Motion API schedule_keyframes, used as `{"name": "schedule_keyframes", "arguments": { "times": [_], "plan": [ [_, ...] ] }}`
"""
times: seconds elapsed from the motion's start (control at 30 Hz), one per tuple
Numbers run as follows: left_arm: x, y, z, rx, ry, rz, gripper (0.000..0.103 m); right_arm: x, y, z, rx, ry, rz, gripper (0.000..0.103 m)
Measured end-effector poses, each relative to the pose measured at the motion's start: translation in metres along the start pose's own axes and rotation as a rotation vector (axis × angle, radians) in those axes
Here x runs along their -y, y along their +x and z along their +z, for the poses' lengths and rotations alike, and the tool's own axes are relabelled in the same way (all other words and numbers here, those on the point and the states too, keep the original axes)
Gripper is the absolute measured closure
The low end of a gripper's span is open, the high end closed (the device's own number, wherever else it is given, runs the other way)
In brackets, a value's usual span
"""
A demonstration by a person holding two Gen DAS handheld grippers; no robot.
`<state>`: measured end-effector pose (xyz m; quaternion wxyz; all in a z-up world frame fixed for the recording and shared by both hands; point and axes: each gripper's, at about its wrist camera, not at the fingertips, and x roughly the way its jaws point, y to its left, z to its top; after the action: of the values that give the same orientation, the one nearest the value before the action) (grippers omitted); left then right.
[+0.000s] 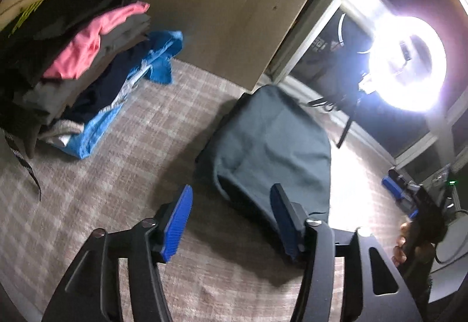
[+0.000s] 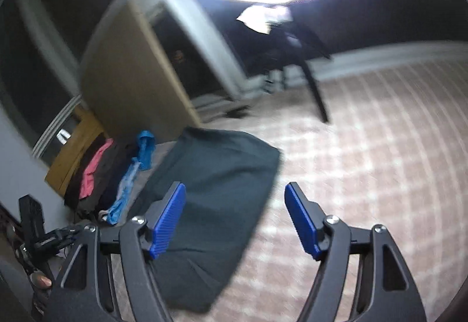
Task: Fold clothes
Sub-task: 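Move both grippers to the folded trousers and grasp its sides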
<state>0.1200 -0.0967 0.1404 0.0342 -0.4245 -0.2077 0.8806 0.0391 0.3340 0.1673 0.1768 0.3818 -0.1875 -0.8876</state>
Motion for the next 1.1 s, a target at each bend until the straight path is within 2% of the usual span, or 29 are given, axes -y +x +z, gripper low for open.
{"name": "schedule_keyframes", "arguments": {
  "times": [0.03,0.2,0.27,0.37,0.5,0.63,0.77,0.83,0.93,1.1],
  "plan": [
    [0.001,-0.002,0.003,0.0,0.018,0.006,0.037,0.007,-0.003,-0.001,-0.006,0.02,-0.021,0.034],
    [0.002,0.002,0.019,-0.002,0.085,0.018,0.031,0.022,-0.017,-0.013,-0.017,0.098,-0.08,0.034],
    [-0.002,0.013,0.026,-0.014,0.084,-0.004,0.031,0.023,-0.021,-0.018,-0.018,0.127,-0.095,0.034],
    [-0.009,0.043,0.033,-0.076,0.093,-0.04,0.031,0.018,-0.027,-0.026,-0.021,0.159,-0.113,0.034],
    [-0.019,0.052,0.023,-0.122,0.049,-0.088,0.034,-0.009,-0.027,-0.041,-0.042,0.148,-0.113,0.034],
    [-0.029,0.057,0.011,-0.164,-0.003,-0.136,0.037,-0.049,-0.019,-0.045,-0.075,0.038,-0.151,0.034],
    [-0.038,0.063,-0.001,-0.206,-0.055,-0.184,0.037,-0.091,-0.013,-0.007,-0.082,-0.162,-0.15,0.034],
    [-0.041,0.065,-0.008,-0.212,-0.097,-0.197,0.035,-0.113,-0.002,0.018,-0.096,-0.317,-0.14,0.034],
    [-0.036,0.065,-0.019,-0.168,-0.218,-0.178,0.033,-0.134,0.032,0.052,-0.18,-0.504,-0.068,0.033],
    [-0.023,0.075,-0.042,-0.108,-0.404,-0.134,0.032,-0.133,0.122,0.095,-0.353,-0.658,0.024,0.033]
  ]
}}
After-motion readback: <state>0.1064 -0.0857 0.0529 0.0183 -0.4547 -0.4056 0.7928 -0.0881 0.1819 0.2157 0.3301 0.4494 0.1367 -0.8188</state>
